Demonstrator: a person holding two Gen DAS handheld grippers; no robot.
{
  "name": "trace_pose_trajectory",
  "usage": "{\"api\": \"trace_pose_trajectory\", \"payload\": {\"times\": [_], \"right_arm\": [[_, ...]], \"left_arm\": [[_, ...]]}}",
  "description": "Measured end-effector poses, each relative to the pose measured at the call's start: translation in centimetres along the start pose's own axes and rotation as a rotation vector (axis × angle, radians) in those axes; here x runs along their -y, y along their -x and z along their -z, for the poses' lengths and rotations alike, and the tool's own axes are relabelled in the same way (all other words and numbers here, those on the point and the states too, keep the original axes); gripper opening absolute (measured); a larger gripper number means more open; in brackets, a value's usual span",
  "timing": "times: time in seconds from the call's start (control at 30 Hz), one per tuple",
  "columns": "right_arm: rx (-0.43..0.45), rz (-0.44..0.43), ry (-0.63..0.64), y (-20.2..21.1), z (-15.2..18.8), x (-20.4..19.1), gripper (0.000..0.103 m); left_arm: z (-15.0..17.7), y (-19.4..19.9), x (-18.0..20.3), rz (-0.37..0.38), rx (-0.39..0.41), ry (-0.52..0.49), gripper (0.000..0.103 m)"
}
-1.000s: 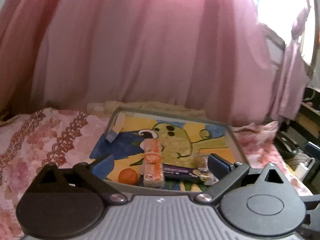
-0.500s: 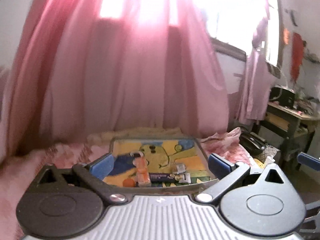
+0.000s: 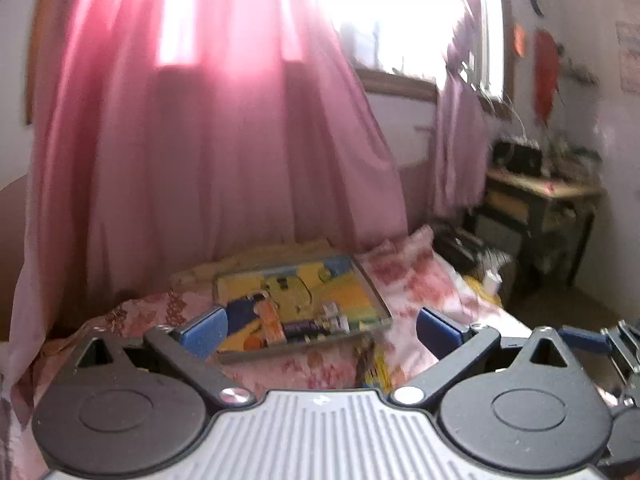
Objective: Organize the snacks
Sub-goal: 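Move both open tools up from the tray back over the remaining snacks, then lower the left tool to the sausage packet while the right tool lowers to the quail egg packet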
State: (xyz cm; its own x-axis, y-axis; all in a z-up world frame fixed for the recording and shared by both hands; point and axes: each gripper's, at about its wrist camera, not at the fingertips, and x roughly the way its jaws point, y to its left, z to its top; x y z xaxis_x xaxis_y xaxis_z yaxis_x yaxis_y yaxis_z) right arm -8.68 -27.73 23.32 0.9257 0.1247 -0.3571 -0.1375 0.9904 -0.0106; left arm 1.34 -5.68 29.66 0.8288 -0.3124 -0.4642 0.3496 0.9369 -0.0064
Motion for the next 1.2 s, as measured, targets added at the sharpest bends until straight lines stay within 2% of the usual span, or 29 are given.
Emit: {"api": "trace_pose_trajectory", "payload": {"times": [0.13, 0.2, 0.27, 0.4, 0.53, 0.67, 0.97, 1.07, 1.2], "right_arm": [[-0.076, -0.006, -0.05, -0.6, -0.3, 0.2, 0.102], [-0.127, -0.025, -0.058, -1.6, -0.6, 0.5, 0.102], [-0.165, -0.026, -0.035, -2.8, -0.9, 0.7, 0.102], [-0.249, -0.042, -0.014, -6.4, -2.2, 1.4, 0.102], [-0.278, -0.039, -0.023, -10.5, -2.0, 1.9, 0.102], [-0.337, -0.017, -0.053, -15.4, -0.1, 3.2, 0.102], [-0.531, 0.034, -0.24, -24.3, 6.7, 7.6, 0.102], [-0.605, 0.029, -0.211, -26.5, 8.2, 7.6, 0.102], [-0.723, -0.009, -0.109, -29.2, 10.2, 6.2, 0.102]], "left_arm": [[0.3, -0.7, -0.1, 0.026, -0.026, -0.04, 0.103], [0.8, -1.5, -0.3, 0.014, -0.021, -0.087, 0.103], [1.5, -2.8, -0.8, 0.0, -0.028, -0.087, 0.103], [4.0, -6.8, -3.1, 0.021, -0.1, 0.044, 0.103], [7.3, -11.5, -5.0, 0.031, -0.125, 0.123, 0.102], [10.6, -15.7, -6.4, 0.01, -0.104, 0.099, 0.103], [16.1, -22.1, -8.3, 0.031, -0.175, 0.099, 0.103], [17.5, -23.2, -8.0, 0.043, -0.176, 0.073, 0.103], [18.8, -24.7, -7.1, 0.087, -0.194, 0.028, 0.103]]}}
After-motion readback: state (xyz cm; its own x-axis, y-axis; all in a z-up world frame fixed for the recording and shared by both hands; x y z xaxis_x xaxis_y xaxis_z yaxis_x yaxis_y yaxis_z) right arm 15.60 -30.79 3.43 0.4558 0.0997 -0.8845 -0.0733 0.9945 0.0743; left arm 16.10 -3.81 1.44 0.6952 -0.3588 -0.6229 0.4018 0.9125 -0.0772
